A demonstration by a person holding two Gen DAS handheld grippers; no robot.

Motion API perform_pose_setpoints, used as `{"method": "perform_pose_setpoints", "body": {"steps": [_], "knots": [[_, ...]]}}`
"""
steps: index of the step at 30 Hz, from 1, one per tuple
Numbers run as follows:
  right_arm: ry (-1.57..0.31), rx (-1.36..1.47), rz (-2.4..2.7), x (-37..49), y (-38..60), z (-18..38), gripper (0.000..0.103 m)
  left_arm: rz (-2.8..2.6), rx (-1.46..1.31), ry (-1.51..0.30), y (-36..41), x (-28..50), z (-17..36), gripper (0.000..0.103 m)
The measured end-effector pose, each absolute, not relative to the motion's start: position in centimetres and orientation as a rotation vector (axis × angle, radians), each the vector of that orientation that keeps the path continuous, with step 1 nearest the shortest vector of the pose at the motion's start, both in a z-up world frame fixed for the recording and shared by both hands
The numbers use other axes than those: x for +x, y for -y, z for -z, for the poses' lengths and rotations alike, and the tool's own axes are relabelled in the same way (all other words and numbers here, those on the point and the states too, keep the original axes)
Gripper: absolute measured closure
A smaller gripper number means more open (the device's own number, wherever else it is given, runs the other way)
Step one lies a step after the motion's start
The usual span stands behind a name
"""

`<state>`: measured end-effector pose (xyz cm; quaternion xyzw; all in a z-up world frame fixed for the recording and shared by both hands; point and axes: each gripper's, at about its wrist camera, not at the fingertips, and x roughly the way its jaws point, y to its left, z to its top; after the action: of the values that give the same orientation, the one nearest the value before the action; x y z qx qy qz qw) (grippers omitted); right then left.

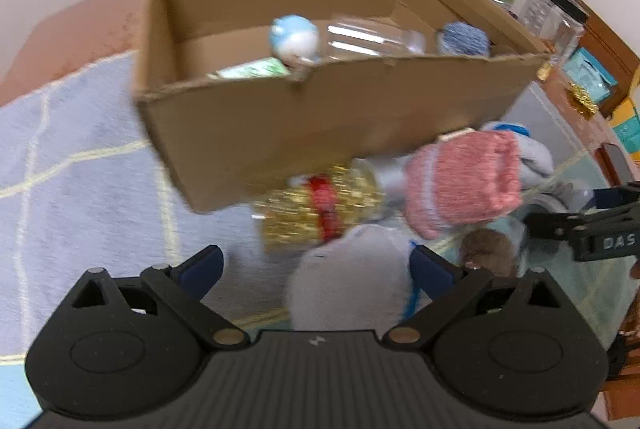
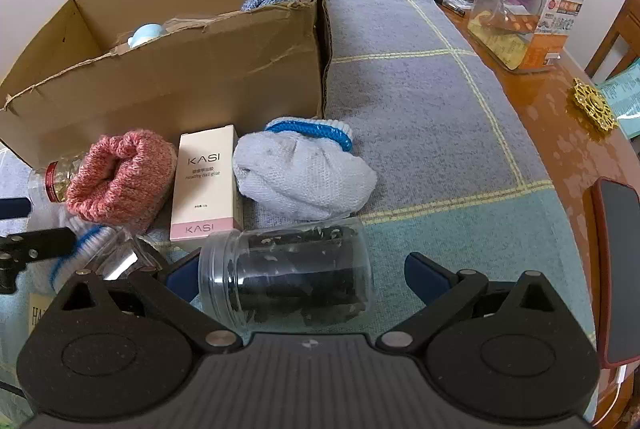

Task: Organize objects
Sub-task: 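Grasp the white blue-striped sock with the left tool while the right tool grasps the clear jar of black items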

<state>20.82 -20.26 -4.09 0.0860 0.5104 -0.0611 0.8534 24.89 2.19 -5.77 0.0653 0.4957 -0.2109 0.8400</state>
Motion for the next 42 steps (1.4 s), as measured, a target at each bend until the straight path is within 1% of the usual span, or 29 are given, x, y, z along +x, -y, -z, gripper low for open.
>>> {"method": "perform_pose_setpoints", "body": {"steps": [3,7,14,20,22,24,30,42], "knots": [[-1.076,0.182,0.131,20.8,20.4,4.0,0.0,0.45,0.121,-1.047,-3.4,25.1,5.4,0.001],[-1.081,0.189,0.125,20.7,20.7,3.9,0.0,0.481,0.147,-1.036,-3.1,24.5,4.7,0.002],[-1.076,0.181,0.105,21.1,21.2,3.8,0.0,0.611,0.289,-0.977,-3.0,22.4,4.1,0.003],[-1.079,0.174,0.085,20.9,21.3,3.8,0.0,0.688,0.42,-0.913,-3.4,21.0,4.9,0.006],[-1.086,0.171,0.082,20.9,21.2,3.9,0.0,0.702,0.433,-0.901,-3.1,20.7,5.5,0.009],[-1.09,0.161,0.081,20.8,20.9,4.0,0.0,0.722,0.45,-0.884,-2.5,20.3,5.9,0.017],[-1.094,0.15,0.079,20.7,20.6,3.9,0.0,0.745,0.474,-0.833,-1.4,20.0,7.2,0.027],[-1.09,0.107,0.084,20.7,19.9,4.4,0.0,0.765,0.374,-0.839,-1.7,21.0,7.7,0.029]]}}
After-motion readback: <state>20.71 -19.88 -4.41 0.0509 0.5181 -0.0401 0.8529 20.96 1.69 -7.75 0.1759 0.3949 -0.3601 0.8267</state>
